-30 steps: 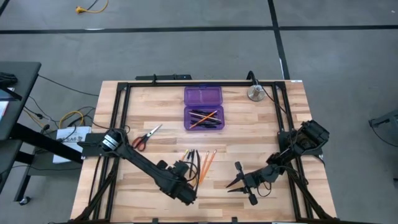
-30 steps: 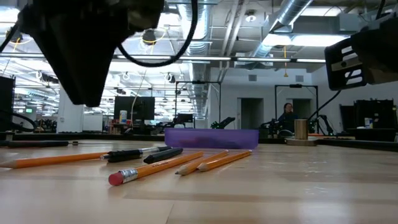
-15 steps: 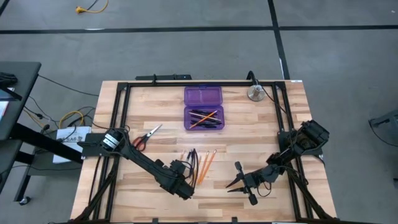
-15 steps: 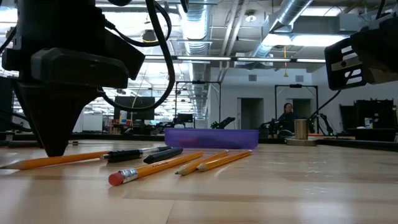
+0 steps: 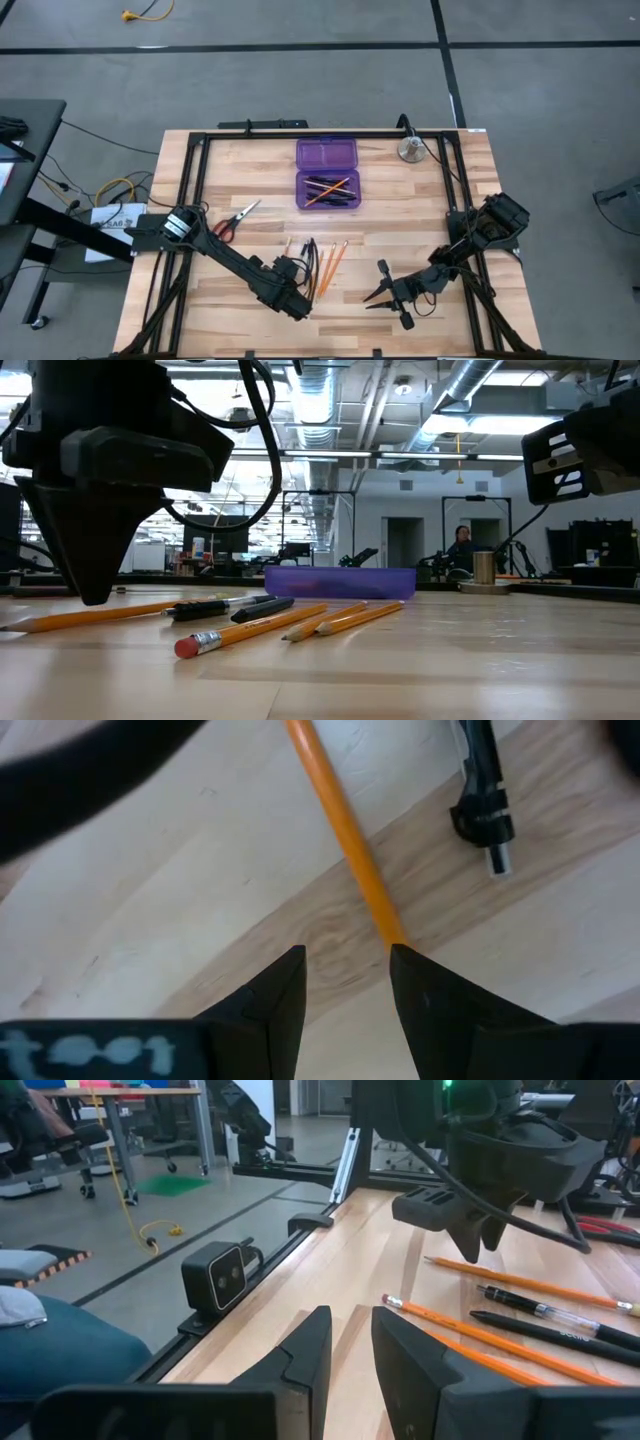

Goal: Pick & place school supplies into a supply box
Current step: Put the orange pencil into the purple supply box

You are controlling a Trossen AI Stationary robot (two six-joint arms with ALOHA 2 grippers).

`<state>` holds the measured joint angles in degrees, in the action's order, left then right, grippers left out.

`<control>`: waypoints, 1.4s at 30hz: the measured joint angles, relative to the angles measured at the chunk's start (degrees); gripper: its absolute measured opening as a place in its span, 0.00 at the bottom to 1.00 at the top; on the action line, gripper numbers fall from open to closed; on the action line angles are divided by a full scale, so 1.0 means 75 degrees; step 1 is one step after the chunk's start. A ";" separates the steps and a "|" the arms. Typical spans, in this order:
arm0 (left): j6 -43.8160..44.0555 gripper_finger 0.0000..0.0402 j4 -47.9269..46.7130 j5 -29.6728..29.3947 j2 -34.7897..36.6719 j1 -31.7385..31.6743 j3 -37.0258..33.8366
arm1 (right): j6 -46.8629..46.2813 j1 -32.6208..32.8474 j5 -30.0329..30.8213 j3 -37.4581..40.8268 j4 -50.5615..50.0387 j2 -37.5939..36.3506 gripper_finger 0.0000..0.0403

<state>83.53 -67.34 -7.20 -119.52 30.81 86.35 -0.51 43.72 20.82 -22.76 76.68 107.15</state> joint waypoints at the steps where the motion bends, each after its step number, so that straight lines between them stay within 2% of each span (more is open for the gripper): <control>1: 0.0025 0.34 0.0024 -0.0021 0.0000 0.0000 0.0000 | 0.0000 0.0000 0.0000 0.0000 0.0000 0.0000 0.18; 14: -0.0038 0.34 0.0648 -0.0129 0.0009 -0.0147 -0.0034 | 0.0000 0.0000 0.0001 0.0000 -0.0001 0.0000 0.18; 22: 0.0023 0.34 0.1577 0.0292 0.0030 -0.0335 -0.0514 | 0.0000 0.0000 0.0000 0.0000 -0.0001 0.0000 0.18; 29: 0.0424 0.33 0.1862 0.0659 0.0038 -0.0433 -0.0892 | 0.0000 -0.0003 0.0001 0.0000 0.0000 0.0000 0.18; 34: 0.1308 0.26 0.1784 0.0609 0.0026 -0.0431 -0.0895 | 0.0000 -0.0003 0.0002 0.0000 0.0000 0.0000 0.18; 39: 0.1378 0.14 0.1777 0.0455 0.0026 -0.0428 -0.0901 | 0.0000 -0.0003 0.0003 0.0000 -0.0003 0.0000 0.18; 42: 0.1577 0.06 0.1722 0.0081 0.0023 -0.0394 -0.0906 | 0.0000 -0.0002 0.0000 0.0000 0.0000 0.0000 0.18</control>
<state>95.36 -54.42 -6.60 -119.35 27.85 79.55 -0.51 43.71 20.82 -22.76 76.68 107.15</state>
